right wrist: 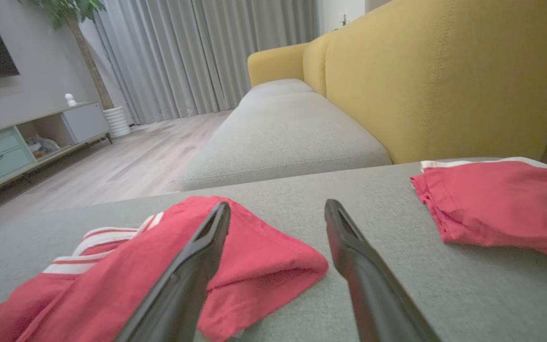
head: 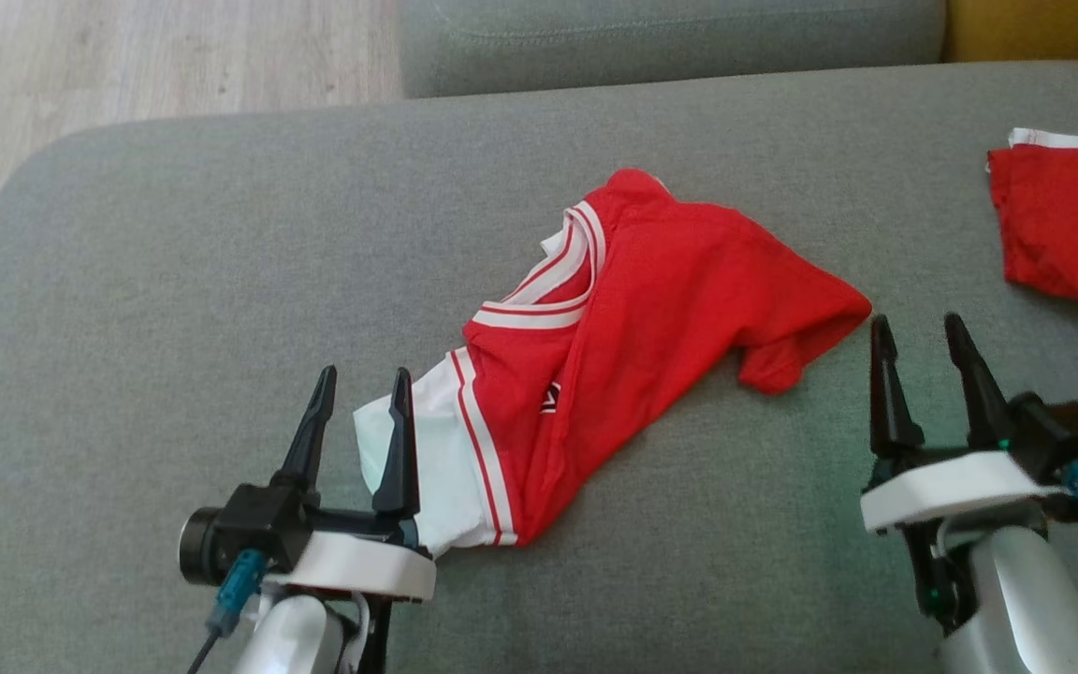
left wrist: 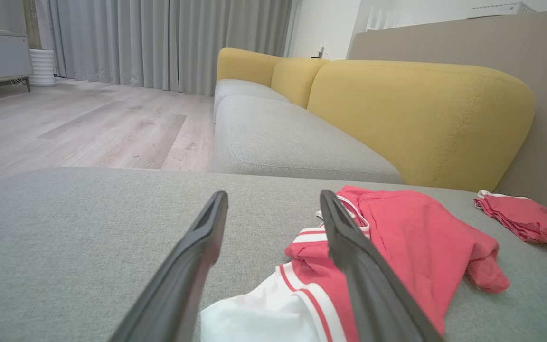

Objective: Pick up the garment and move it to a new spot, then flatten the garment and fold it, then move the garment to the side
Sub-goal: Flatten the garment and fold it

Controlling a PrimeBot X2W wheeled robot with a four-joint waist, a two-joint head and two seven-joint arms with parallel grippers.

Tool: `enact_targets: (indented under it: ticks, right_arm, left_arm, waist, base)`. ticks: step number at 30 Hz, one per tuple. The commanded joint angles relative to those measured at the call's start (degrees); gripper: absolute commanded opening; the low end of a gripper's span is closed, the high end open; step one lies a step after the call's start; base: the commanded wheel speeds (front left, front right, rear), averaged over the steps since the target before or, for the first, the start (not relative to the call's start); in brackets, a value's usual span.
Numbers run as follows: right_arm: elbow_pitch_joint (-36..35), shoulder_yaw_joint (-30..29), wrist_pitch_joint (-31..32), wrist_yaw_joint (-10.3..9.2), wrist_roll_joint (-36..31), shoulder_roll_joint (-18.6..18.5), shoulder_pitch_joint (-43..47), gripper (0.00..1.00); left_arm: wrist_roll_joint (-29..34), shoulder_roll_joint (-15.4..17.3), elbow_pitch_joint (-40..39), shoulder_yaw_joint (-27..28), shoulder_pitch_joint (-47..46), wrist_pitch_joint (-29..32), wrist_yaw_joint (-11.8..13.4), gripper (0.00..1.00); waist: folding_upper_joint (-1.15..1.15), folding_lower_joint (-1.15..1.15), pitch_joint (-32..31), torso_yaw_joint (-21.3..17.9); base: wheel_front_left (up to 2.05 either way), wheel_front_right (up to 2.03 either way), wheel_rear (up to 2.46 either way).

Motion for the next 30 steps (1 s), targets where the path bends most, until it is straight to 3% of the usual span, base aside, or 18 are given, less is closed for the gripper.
enact_targets:
  ticks: [1,8,13,18,22,28,29,30]
  right_arm:
    - [-2.9,1.4,-0.9,-0.11,-0.3,0.5,-2.8,1.0]
    - [-3.6,2.1,2.5,-0.11,-2.6,0.5,-7.4,1.0]
    - [-0.4,4.4,10.0,-0.11,-7.6,0.5,-15.2,1.0]
    - [8.6,5.3,17.3,-0.11,-8.4,-1.9,-23.1,1.0]
    - [15.9,3.8,19.5,-0.11,-8.7,-4.2,-27.7,1.0]
    - [24.6,5.3,20.8,-0.11,-6.4,-4.5,-30.7,1.0]
    - [25.5,5.9,20.7,-0.11,-5.5,-4.4,-30.9,0.42]
    - [26.2,6.4,20.4,-0.11,-4.9,-4.5,-31.2,0.0]
  left_arm:
    - [0.6,0.1,-1.9,2.1,-1.8,-0.5,-0.3,1.0]
    - [0.3,0.1,-1.9,1.1,-3.5,-0.5,-0.6,1.0]
    - [-0.3,0.1,-1.4,-0.1,-4.8,-0.5,-0.6,1.0]
    - [-1.4,0.1,-1.3,-1.4,-6.2,-0.5,-0.4,1.0]
    - [-2.2,0.1,-1.1,-2.3,-6.7,-0.5,-0.1,1.0]
    - [-2.3,0.1,-0.8,-2.2,-6.6,-0.5,0.1,1.0]
    - [-2.2,0.1,-0.8,-2.1,-6.6,-0.5,0.1,1.0]
    - [-2.2,0.1,-0.7,-1.9,-6.6,-0.5,0.1,1.0]
  waist:
    - [0.0,0.0,0.5,0.0]
    - [0.0,0.0,3.0,1.8]
    - [0.0,0.0,5.7,4.8]
    - [0.0,0.0,7.8,8.3]
    - [0.0,0.0,8.5,10.5]
    - [0.0,0.0,8.5,11.6]
    - [0.0,0.0,8.5,11.5]
    - [0.0,0.0,8.4,11.4]
  base:
    - [0.0,0.0,0.0]
    - [0.0,0.0,0.0]
    - [0.0,0.0,0.0]
    - [0.0,0.0,0.0]
    - [0.0,0.0,0.0]
    - [0.0,0.0,0.0]
    - [0.0,0.0,0.0]
    - [0.0,0.0,0.0]
